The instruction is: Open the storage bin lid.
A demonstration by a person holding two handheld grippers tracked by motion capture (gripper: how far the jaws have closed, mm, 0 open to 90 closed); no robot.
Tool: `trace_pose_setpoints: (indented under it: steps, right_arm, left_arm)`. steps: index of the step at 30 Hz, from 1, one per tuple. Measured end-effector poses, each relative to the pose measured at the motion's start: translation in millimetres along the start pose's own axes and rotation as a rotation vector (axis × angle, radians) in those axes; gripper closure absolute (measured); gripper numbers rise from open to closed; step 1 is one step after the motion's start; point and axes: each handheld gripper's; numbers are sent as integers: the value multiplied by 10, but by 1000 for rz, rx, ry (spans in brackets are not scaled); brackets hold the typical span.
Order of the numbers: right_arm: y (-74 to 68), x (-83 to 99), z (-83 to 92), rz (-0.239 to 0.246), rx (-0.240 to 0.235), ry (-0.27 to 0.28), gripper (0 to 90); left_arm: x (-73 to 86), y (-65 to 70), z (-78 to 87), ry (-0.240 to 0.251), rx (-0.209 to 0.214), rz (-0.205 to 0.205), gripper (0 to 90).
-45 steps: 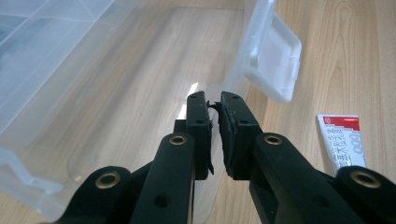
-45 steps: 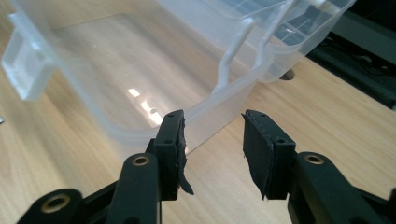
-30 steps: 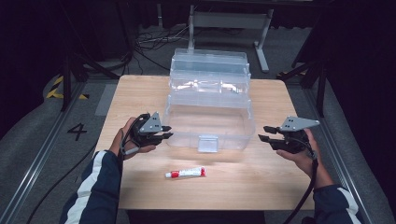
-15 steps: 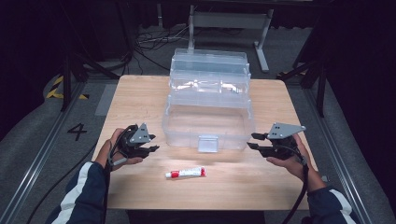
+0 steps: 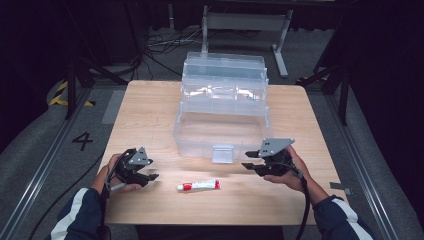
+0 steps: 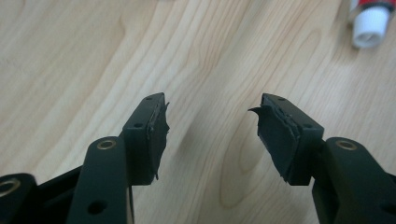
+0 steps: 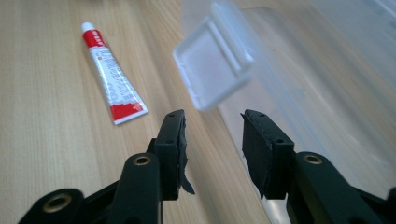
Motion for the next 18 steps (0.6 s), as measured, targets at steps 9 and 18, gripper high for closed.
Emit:
trace_pose_setpoints:
  steps: [9, 18]
  right_arm:
    - [-88, -148, -388, 54, -75, -44, 540]
    - [-174, -304, -645, 76, -173, -84, 504]
  left_arm:
    - [197, 49, 5, 47, -50, 105, 312]
    - [361, 32, -5, 128, -46, 212, 232]
Point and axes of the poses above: each handheld gripper's, and its own axes: z roughly backward along the jaws, x roughly out of its underside, y roughly to its right, and after that the axes turned 3 degrees about y, right-handed
